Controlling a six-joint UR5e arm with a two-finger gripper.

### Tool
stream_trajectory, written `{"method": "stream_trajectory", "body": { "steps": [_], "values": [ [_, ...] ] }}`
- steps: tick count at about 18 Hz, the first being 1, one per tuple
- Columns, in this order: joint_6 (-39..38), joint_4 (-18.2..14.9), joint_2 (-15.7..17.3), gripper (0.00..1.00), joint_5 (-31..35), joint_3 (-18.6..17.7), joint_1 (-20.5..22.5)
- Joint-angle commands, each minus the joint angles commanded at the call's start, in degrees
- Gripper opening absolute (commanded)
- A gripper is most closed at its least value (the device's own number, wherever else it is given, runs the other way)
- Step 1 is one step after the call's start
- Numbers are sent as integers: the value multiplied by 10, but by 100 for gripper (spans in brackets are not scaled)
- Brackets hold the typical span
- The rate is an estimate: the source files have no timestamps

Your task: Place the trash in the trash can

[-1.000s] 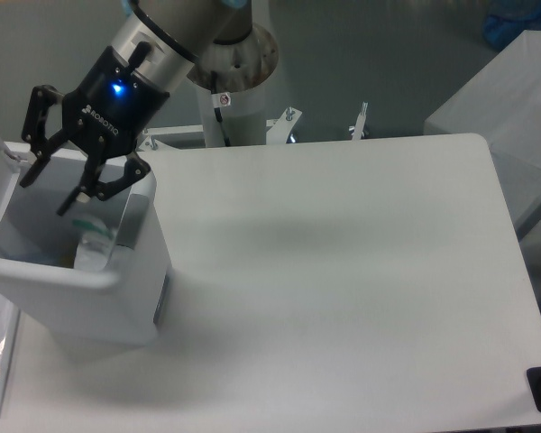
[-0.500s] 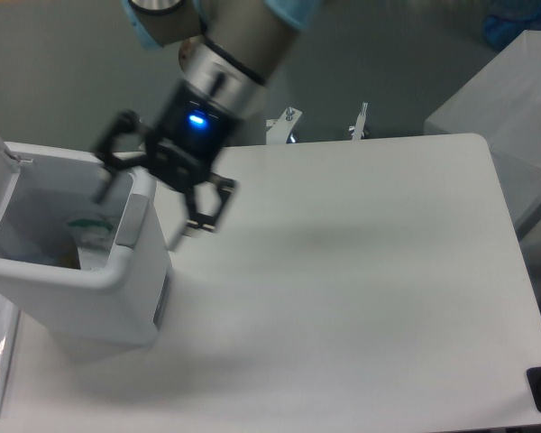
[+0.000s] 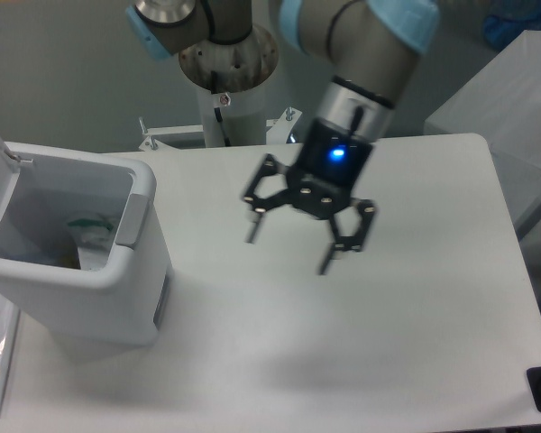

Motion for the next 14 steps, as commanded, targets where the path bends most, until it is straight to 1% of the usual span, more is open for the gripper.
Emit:
{"method": "stream_trajectory", "body": {
  "steps": [4, 5, 7, 9, 10, 12, 14],
  "values": [
    [17, -4, -33, 100, 60, 30, 3],
    [66, -10, -43, 100, 95, 42, 4],
    [116, -14, -44, 100, 169, 37, 1],
    [157, -46, -47, 100, 235, 41, -4],
    [173, -66, -49, 100, 251, 47, -8],
    [186, -99, -50, 100, 259, 60, -9],
    [189, -118, -54, 100, 264, 68, -9]
  ]
}}
